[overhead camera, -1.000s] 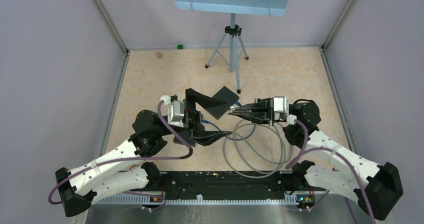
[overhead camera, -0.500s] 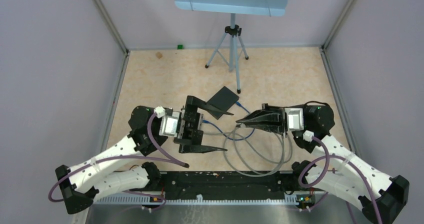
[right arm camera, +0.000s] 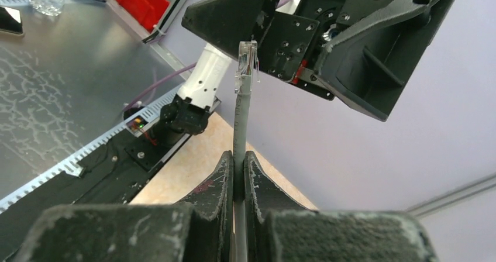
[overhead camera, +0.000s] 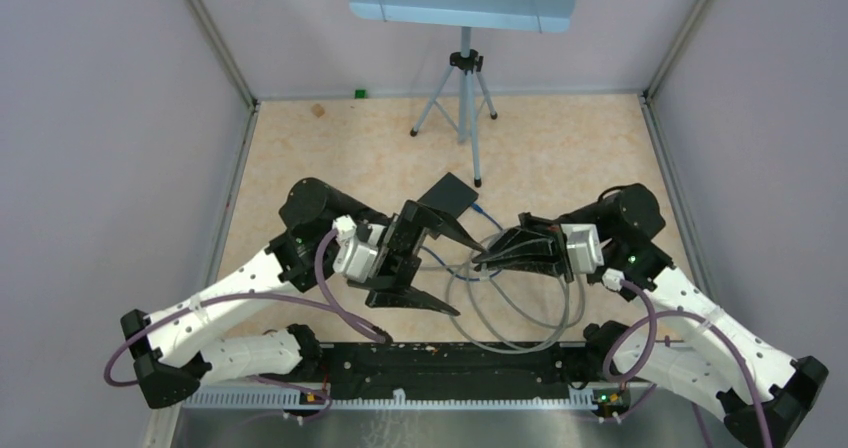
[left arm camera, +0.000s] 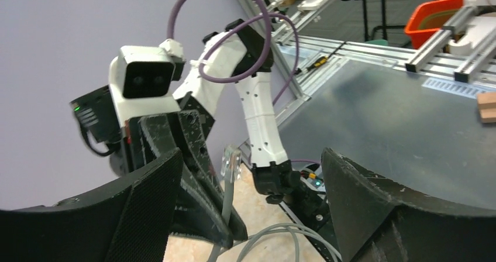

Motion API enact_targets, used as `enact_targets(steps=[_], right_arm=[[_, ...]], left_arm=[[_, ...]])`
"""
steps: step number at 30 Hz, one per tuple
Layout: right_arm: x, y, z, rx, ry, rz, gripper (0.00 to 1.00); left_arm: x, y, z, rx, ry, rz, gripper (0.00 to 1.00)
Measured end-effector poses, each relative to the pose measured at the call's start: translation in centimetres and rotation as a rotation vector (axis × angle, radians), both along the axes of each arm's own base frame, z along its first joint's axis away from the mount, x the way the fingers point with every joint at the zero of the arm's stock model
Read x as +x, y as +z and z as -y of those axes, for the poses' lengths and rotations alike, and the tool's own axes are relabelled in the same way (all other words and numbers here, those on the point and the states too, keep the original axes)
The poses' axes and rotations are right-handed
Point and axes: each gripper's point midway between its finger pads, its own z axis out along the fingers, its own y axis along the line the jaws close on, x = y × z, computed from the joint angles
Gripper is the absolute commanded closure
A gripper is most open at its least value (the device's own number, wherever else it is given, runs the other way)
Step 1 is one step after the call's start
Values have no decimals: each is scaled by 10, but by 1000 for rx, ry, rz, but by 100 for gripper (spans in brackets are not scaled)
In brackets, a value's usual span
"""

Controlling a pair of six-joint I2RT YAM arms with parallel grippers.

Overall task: Insert the plug into the switch port
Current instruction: Pick up the connector from the center of the board.

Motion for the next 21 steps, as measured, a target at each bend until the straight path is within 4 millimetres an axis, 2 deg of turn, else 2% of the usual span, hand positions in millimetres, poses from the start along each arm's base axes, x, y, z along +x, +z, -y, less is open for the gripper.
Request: enact_targets(steps=[4,10,15,21], right_arm=[[2,-11,-1,-30,2,17,100],[22,-16,-4,-11,-123,122,100],[37,-16,-2,20,-229,267,100],[44,-11,2,55,-280,416,100]], left_arm=[[-7,-10,5,51,-63,16,7],[-14,-23,12,94,-92,21,4],[-13,-22,15,80,-70,30,3],[-10,-18,17,64,-44,31,3]])
